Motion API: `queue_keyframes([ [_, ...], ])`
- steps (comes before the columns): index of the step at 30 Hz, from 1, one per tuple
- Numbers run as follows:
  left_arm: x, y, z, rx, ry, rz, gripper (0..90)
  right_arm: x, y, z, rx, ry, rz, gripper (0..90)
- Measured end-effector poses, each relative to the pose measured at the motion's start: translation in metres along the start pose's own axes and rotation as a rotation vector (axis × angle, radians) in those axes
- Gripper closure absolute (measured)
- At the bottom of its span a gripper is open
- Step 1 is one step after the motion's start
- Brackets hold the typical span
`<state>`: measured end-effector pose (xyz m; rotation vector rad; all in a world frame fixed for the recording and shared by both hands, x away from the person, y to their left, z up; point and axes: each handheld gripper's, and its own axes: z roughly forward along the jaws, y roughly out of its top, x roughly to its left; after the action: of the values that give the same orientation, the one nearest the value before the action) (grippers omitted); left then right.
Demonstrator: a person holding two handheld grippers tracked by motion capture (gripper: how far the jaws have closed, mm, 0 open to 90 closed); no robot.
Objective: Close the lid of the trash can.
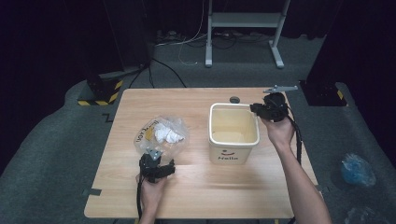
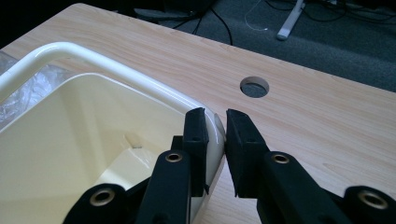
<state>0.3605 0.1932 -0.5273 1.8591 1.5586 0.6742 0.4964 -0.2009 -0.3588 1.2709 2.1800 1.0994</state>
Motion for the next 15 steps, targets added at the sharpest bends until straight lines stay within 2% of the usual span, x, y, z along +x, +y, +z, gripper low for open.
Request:
queue_keyframes([
  [15,0.0,0.0,0.0,0.0,0.0,0.0,16.6,-0.0005,0.0005,0.0088,0.027,0.006,-0.006,78.6],
])
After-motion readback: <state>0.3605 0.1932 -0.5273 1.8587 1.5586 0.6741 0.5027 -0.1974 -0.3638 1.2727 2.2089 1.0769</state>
